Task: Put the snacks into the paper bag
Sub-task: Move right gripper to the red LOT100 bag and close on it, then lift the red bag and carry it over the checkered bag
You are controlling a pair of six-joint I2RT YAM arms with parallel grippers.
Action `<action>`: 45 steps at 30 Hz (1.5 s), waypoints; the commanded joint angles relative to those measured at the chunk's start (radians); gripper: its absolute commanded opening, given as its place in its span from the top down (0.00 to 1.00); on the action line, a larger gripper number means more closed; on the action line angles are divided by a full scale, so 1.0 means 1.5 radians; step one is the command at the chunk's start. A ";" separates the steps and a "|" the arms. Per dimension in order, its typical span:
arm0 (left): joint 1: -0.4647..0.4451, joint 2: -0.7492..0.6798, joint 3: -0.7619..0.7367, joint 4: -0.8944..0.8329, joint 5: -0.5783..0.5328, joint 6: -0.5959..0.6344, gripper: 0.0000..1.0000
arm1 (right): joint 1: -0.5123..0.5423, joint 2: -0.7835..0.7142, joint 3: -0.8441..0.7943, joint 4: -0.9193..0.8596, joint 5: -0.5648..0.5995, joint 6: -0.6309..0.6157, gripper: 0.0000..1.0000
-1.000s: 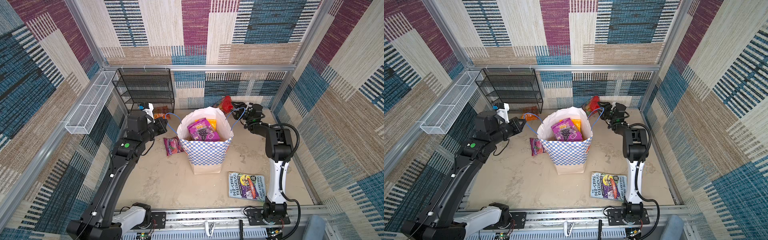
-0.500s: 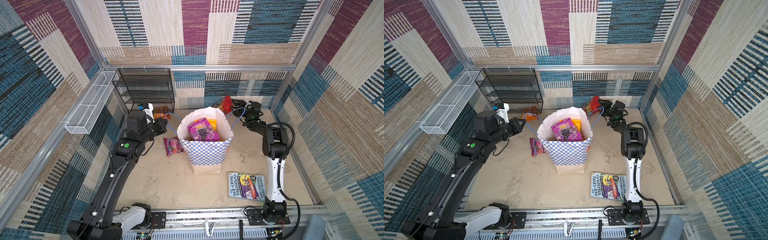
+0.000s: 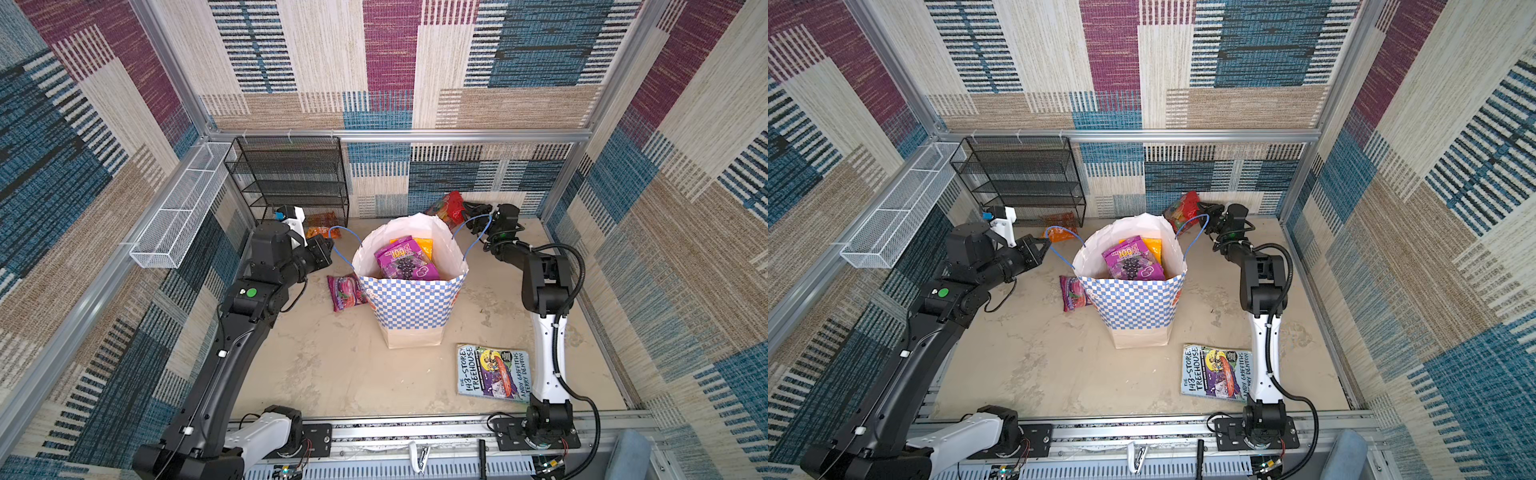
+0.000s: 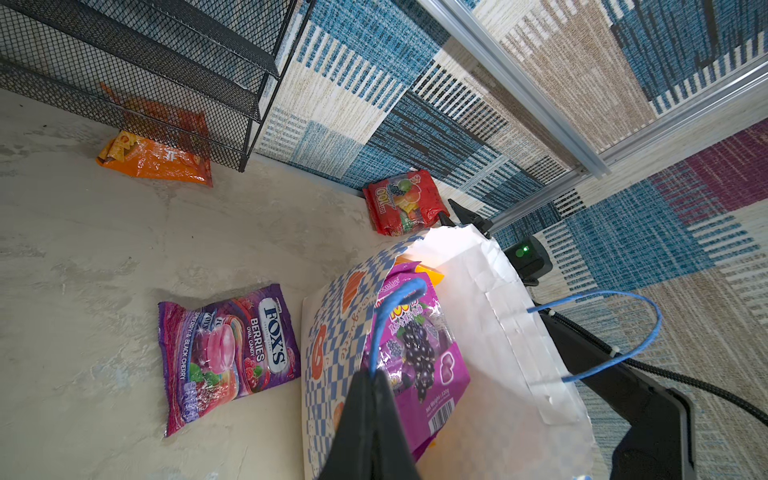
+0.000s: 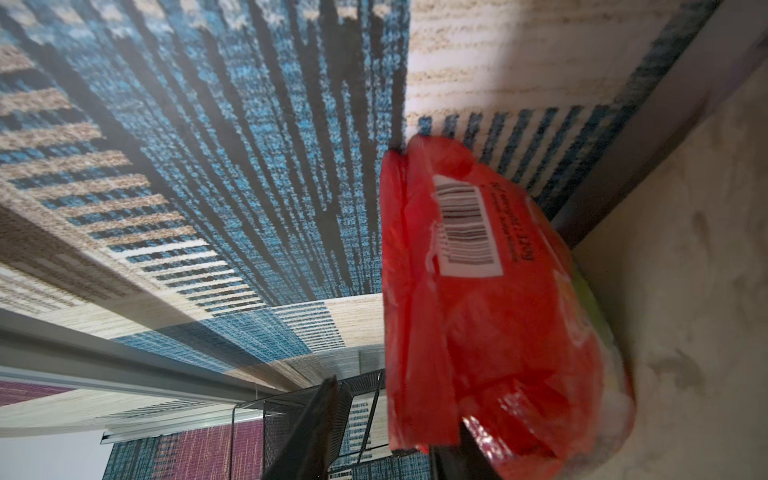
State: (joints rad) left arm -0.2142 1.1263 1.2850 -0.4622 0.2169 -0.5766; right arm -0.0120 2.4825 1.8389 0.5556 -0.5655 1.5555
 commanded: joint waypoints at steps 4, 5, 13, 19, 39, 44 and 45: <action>0.004 -0.008 -0.001 0.049 0.000 -0.007 1.00 | 0.008 0.036 0.055 0.000 0.011 0.031 0.88; 0.004 -0.009 -0.001 0.049 -0.001 -0.007 1.00 | 0.009 0.038 0.057 0.001 0.012 0.032 0.92; 0.009 -0.012 -0.002 0.051 0.000 -0.007 1.00 | 0.015 -0.013 0.013 0.053 0.002 0.016 1.00; 0.014 -0.012 -0.003 0.051 -0.001 -0.008 1.00 | 0.015 -0.119 -0.049 0.060 0.006 -0.052 1.00; 0.021 -0.011 -0.005 0.056 0.014 -0.008 1.00 | 0.010 -0.481 -0.135 -0.085 0.027 -0.233 1.00; 0.022 -0.015 -0.005 0.059 0.014 -0.007 1.00 | 0.016 -0.556 -0.112 -0.151 0.033 -0.275 1.00; 0.022 -0.015 -0.005 0.060 0.015 -0.007 1.00 | 0.020 -0.569 -0.109 -0.161 0.032 -0.282 1.00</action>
State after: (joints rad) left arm -0.1837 1.1107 1.2743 -0.4644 0.2432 -0.5777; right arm 0.0059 1.6772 1.6539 0.3237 -0.5304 1.1984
